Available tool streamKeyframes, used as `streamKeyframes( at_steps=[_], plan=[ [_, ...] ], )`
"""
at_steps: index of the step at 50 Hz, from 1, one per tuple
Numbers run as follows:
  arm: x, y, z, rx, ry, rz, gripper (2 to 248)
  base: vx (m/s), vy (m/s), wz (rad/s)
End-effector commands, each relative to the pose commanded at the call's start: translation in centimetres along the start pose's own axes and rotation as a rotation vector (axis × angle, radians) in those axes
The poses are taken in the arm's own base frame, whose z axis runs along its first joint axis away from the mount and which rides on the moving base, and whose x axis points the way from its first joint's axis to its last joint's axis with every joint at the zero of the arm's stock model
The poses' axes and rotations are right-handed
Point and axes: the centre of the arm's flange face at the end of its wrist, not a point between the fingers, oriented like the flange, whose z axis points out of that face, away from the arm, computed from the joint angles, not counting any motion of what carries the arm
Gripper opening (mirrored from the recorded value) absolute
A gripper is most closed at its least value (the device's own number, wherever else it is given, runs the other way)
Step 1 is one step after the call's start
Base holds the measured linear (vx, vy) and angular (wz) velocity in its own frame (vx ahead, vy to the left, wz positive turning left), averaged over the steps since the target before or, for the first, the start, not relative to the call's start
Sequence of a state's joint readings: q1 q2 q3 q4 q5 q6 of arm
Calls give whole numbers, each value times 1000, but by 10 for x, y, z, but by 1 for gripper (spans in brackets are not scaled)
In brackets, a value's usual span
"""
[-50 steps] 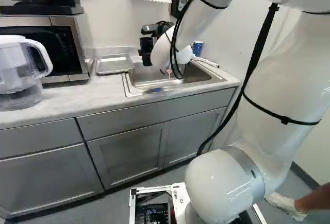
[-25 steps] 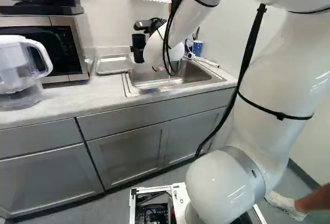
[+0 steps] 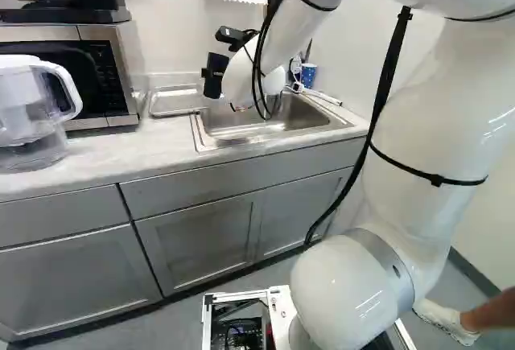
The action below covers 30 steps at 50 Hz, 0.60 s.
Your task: Rinse the cup and place it in the tray
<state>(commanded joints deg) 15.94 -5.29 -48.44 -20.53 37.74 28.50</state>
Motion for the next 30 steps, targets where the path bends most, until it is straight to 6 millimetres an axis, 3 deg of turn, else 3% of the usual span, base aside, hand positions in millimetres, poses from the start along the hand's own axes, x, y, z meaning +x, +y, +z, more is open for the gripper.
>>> streamKeyframes(
  at_steps=[30],
  plan=[
    [0, 0, 0, 0, 0, 316, 126, 0, 0, 0]
  ],
)
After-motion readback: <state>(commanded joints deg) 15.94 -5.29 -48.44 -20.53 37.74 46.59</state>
